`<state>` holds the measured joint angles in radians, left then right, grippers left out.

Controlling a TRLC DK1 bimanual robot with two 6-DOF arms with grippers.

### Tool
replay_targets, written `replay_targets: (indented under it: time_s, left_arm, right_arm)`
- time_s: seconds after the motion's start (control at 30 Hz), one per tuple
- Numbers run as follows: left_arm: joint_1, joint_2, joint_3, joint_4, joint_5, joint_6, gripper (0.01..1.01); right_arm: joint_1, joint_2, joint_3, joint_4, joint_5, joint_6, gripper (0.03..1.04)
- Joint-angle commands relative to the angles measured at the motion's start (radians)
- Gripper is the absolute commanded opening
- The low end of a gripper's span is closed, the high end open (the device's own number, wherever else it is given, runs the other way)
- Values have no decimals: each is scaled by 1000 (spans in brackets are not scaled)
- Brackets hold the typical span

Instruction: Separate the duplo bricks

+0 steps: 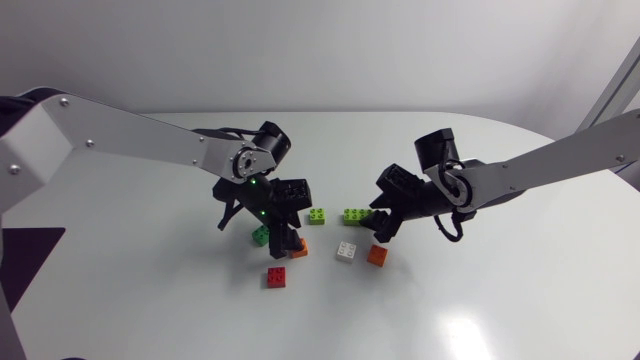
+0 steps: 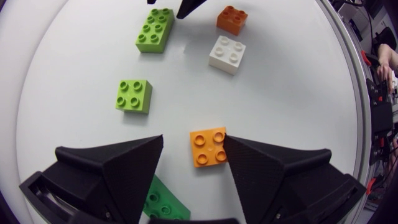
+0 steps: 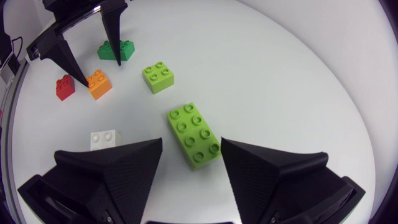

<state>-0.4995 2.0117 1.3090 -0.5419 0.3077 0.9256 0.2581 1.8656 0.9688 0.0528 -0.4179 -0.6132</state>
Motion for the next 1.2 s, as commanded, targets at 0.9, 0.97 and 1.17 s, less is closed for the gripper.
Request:
replay_targets:
  time_s: [0.9,0.97,1.17]
  left_arm:
    - [-45,-80,-114,40,-62,-140,684]
    - [-48,-77,-120,49,-70,-145,680]
    - [-66,-48,-117,80,-96,-151,421]
  right_arm:
    - [-34,-42,-68,18,-48,7,882]
    - [-34,-45,-73,19,-55,7,882]
    - [-43,-62,-90,21,-68,4,882]
